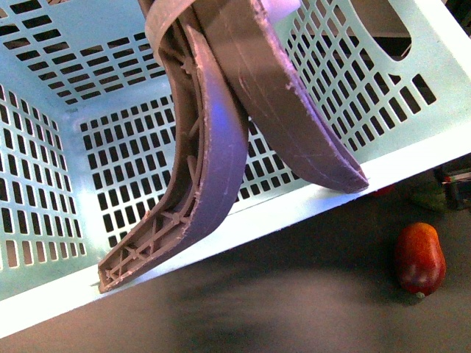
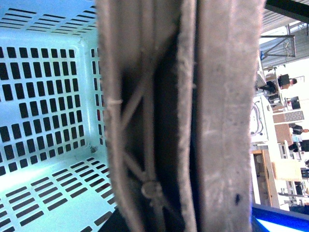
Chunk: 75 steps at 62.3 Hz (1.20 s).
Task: Pick apple with right arm and hold basket with left
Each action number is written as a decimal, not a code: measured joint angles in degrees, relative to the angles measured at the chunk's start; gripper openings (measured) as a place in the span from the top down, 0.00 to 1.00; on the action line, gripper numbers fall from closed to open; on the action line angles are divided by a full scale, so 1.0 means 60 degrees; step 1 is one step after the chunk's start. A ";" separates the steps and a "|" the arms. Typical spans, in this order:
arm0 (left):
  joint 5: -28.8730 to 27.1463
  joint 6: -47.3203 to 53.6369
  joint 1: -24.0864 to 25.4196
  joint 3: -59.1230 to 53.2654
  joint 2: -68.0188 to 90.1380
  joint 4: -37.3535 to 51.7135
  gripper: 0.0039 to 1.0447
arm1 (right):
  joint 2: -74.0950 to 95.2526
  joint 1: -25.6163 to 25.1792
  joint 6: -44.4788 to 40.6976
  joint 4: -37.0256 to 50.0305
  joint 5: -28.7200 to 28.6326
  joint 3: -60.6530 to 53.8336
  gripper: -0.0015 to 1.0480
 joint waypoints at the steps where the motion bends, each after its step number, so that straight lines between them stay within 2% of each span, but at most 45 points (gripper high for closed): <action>1: 0.0000 0.0000 0.0000 0.0000 0.0000 0.0000 0.86 | 0.0087 0.0022 0.0000 -0.0044 0.0015 0.0091 0.08; 27: -0.0007 0.0000 0.0000 0.0000 0.0000 0.0000 0.86 | 0.2091 0.0539 -0.0007 -0.1541 0.0131 0.2739 0.08; 75: -0.0004 0.0004 0.0000 0.0000 0.0000 0.0000 0.86 | 0.4011 0.0736 0.0652 -0.2732 0.0160 0.5384 0.08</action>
